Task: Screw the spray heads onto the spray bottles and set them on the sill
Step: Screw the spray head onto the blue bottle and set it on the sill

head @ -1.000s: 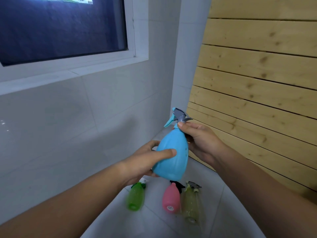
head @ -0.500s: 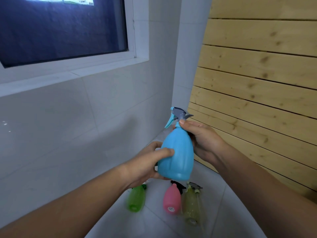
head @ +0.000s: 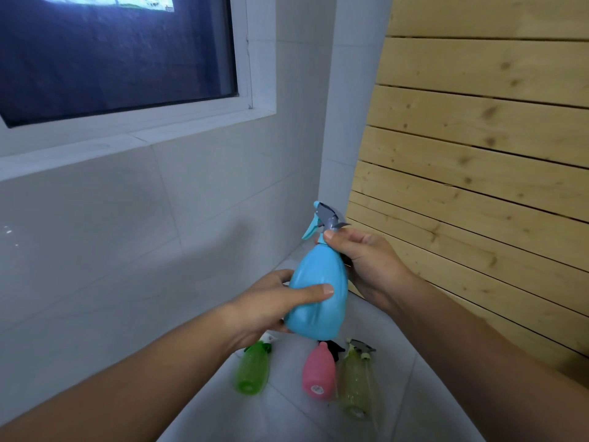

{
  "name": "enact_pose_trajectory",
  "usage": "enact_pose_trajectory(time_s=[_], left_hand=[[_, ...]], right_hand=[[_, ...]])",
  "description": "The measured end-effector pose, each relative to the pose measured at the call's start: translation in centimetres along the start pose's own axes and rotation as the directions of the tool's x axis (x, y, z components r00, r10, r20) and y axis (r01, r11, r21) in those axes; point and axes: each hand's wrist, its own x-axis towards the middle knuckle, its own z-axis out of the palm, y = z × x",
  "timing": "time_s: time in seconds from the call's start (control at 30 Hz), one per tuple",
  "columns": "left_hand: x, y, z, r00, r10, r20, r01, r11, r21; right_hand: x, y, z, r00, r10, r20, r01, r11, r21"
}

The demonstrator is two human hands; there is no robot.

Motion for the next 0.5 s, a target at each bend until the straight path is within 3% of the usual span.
enact_pose_trajectory(time_s=[0.13, 0.23, 0.4, 0.5], left_hand=[[0.2, -0.1, 0.6, 0.999, 0.038, -0.018, -0.038, 0.999, 0.012], [0.3, 0.1, 0.0, 0.996, -0.036, 0.077, 0.047, 0.989, -0.138], [0.1, 0.0, 0.0, 0.992, -0.065, 0.111, 0.06, 0.997, 0.042], [0.0, -0.1, 0.7, 0.996, -0.043, 0.073, 0.046, 0.998, -0.043]], right_hand=[[-0.1, -0.1, 0.4, 0.999, -0.036, 0.015, 0.036, 0.999, 0.033], [0.0, -0.5, 0.2, 0.998, -0.056, 0.012, 0.056, 0.998, 0.038], [-0.3, -0.1, -0.1, 1.0, -0.009, 0.014, 0.009, 1.0, 0.011], [-0.4, 0.1, 0.2, 1.0, 0.008, 0.024, -0.008, 1.0, 0.005]])
